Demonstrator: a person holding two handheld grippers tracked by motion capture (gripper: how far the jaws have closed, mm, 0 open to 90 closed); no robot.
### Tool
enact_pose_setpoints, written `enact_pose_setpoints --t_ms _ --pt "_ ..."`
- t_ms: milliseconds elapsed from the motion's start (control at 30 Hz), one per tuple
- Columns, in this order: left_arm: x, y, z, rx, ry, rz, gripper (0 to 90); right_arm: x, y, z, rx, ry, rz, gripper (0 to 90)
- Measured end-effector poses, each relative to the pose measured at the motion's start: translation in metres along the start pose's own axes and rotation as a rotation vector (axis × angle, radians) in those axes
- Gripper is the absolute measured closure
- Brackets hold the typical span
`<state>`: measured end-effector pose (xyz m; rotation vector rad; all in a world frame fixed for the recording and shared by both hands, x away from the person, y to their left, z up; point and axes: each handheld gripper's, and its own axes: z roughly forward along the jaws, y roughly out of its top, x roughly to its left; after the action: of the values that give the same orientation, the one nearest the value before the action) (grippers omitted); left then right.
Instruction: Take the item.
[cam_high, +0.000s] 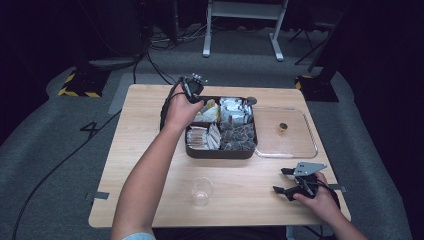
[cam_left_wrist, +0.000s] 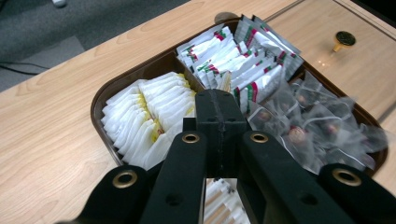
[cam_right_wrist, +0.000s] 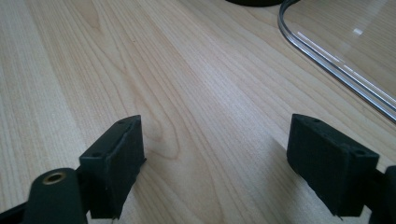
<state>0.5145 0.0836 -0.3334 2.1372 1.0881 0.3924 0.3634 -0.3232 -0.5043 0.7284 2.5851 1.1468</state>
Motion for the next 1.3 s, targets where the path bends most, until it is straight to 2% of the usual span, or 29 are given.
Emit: enact_pose_setpoints --t_ms 167,200,267,500,667,800,1067,1300 --pt "-0.014 -0.005 -0.023 -0.015 -0.021 0.052 90.0 0.000 0.000 0.000 0.000 0.000 0.000 19.2" --pt "-0.014 -0.005 -0.023 -0.015 -0.021 0.052 90.0 0.000 0.000 0.000 0.000 0.000 0.000 19.2" --pt "-0.018 -0.008 -0.033 -0.029 -0.044 0.063 90.0 0.000 0.000 0.000 0.000 0.000 0.000 19.2" --pt "-0.031 -0.025 -0.064 -0.063 -0.084 0.114 90.0 0.000 0.000 0.000 0.000 0.000 0.000 19.2" --pt "-0.038 -0.036 -0.076 -0.079 -0.105 0.136 90.0 0.000 0.000 0.000 0.000 0.000 0.000 19.2" --pt "-0.045 -0.046 -0.085 -0.084 -0.126 0.172 90.0 0.000 0.000 0.000 0.000 0.000 0.000 19.2" --pt "-0.056 -0.068 -0.098 -0.102 -0.165 0.186 90.0 0.000 0.000 0.000 0.002 -0.001 -0.001 19.1" --pt "-0.063 -0.094 -0.110 -0.110 -0.186 0.193 90.0 0.000 0.000 0.000 0.001 -0.002 -0.003 19.1"
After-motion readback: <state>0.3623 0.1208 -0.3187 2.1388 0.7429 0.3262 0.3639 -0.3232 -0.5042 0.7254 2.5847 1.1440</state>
